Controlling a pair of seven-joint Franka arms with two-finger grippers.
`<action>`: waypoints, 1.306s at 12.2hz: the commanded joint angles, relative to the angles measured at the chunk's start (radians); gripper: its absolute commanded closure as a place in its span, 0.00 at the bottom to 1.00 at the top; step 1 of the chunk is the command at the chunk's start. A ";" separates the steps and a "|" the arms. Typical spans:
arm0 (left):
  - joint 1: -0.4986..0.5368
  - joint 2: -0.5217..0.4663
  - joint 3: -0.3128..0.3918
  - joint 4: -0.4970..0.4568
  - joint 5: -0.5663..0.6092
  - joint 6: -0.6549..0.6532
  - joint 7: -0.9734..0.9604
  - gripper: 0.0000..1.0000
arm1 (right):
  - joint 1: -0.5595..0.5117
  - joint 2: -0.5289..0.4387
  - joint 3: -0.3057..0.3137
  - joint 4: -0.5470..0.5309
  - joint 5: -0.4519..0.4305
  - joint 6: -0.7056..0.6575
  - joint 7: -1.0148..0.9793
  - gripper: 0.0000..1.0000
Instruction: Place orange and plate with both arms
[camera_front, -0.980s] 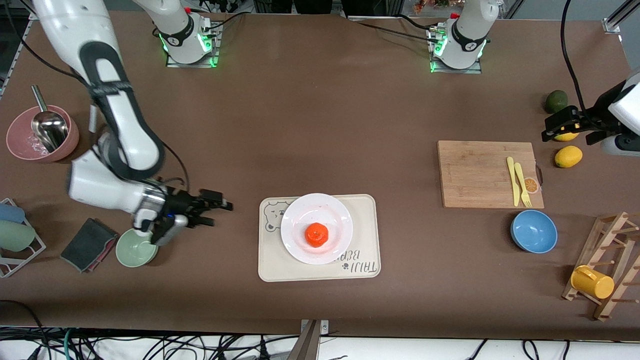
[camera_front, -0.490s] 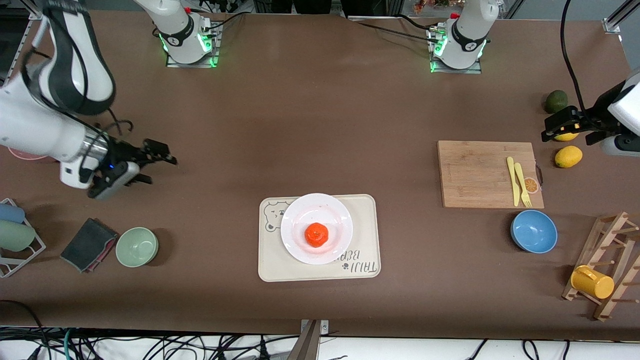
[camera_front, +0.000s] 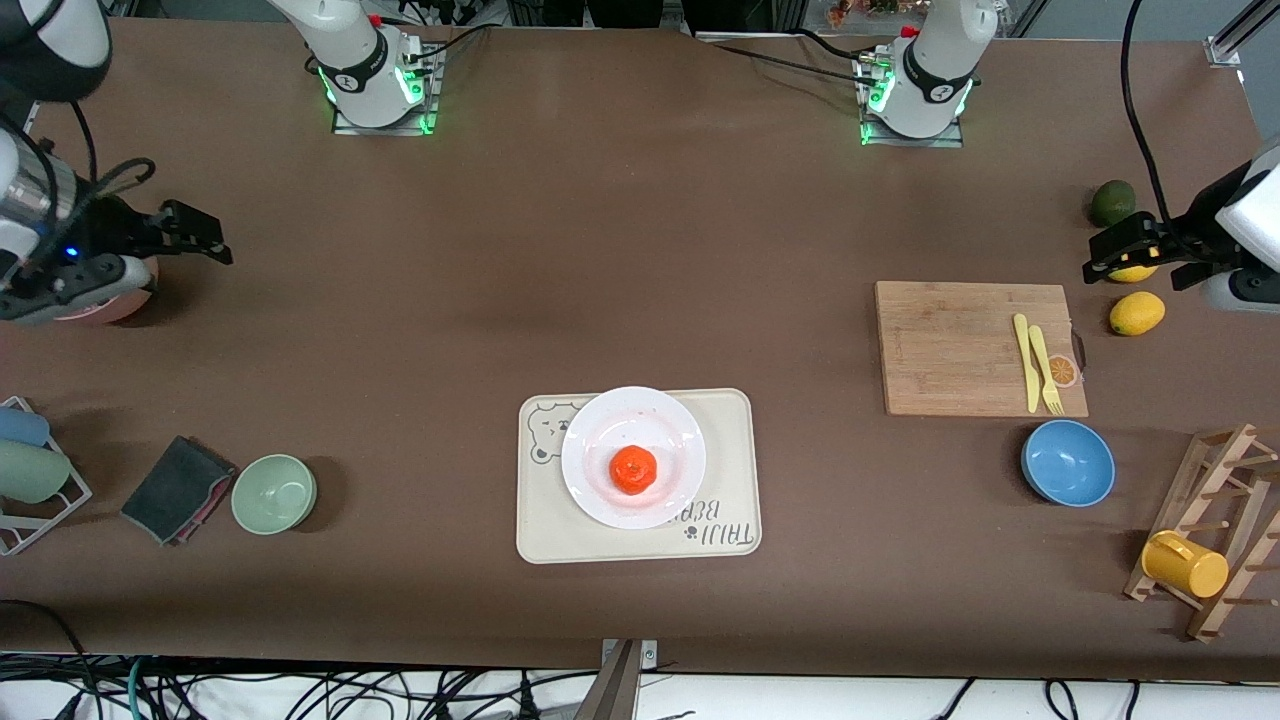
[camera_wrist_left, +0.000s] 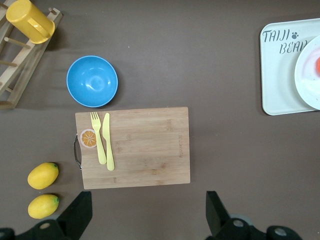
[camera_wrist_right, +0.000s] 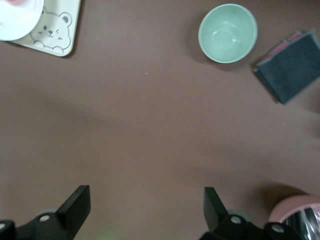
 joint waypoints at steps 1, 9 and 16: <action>-0.001 0.001 0.000 0.012 -0.018 -0.014 0.002 0.00 | 0.007 -0.026 0.013 0.025 -0.059 -0.058 0.110 0.00; -0.001 0.001 0.000 0.012 -0.018 -0.013 0.003 0.00 | 0.007 -0.031 0.058 0.085 -0.070 -0.095 0.282 0.00; -0.001 0.001 0.000 0.012 -0.018 -0.013 0.003 0.00 | 0.001 -0.019 0.045 0.102 -0.082 -0.096 0.264 0.00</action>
